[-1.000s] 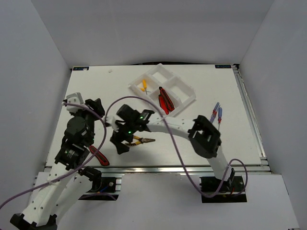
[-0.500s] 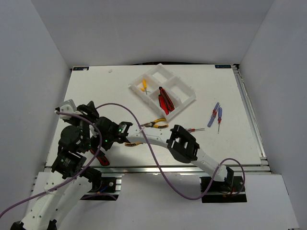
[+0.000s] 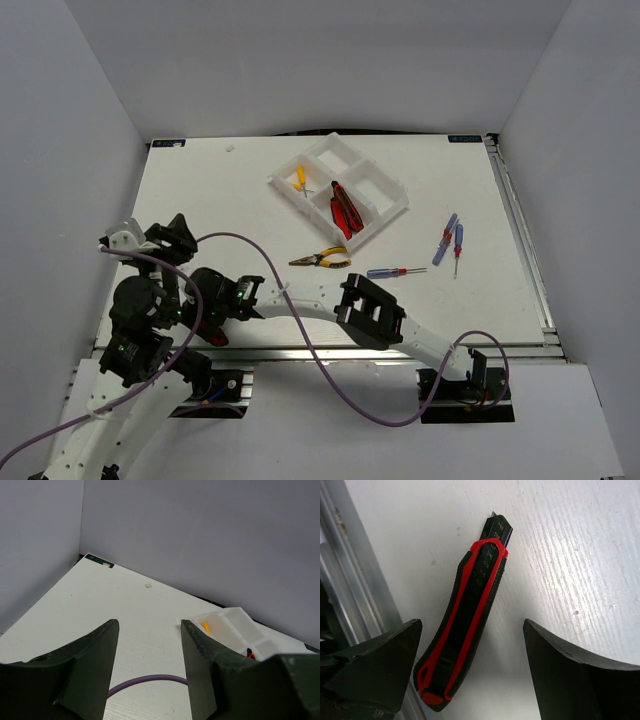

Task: Sort the tools into containers

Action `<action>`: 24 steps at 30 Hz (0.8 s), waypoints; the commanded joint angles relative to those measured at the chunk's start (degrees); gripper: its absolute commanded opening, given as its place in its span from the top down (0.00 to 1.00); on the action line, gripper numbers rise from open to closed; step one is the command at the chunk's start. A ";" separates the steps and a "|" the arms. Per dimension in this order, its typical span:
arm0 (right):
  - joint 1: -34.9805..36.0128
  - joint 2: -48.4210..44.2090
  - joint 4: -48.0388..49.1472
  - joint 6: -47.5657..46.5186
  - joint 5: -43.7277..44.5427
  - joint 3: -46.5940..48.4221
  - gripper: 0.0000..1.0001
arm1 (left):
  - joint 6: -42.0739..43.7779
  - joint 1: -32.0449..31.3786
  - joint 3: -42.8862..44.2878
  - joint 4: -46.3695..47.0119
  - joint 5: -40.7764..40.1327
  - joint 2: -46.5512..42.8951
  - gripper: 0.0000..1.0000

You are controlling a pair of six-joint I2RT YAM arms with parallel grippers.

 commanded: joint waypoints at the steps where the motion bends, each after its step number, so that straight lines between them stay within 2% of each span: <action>1: 1.68 -0.18 3.69 -3.71 6.71 -2.10 0.11 | 0.76 0.13 -0.77 -0.32 -0.83 -0.27 0.36; 10: 1.76 -1.40 4.04 -6.18 7.42 -8.43 0.16 | 0.67 0.13 -0.68 -0.59 -1.10 -0.53 0.36; 13: 1.33 -3.07 5.71 -7.23 8.83 -12.21 0.23 | 0.67 0.22 -0.59 -0.76 -1.19 -0.36 0.36; 17: 0.10 -5.97 8.96 -9.25 10.24 -17.66 0.38 | 0.58 0.22 -0.59 -0.76 -1.28 -0.36 0.36; 22: -0.52 -10.98 15.02 -13.72 12.34 -26.08 0.47 | 0.49 0.13 -0.33 -1.11 -2.07 0.52 0.36; 24: -1.04 -12.30 16.43 -14.79 12.26 -27.94 0.54 | 0.32 0.22 -0.15 -1.55 -2.77 1.39 0.36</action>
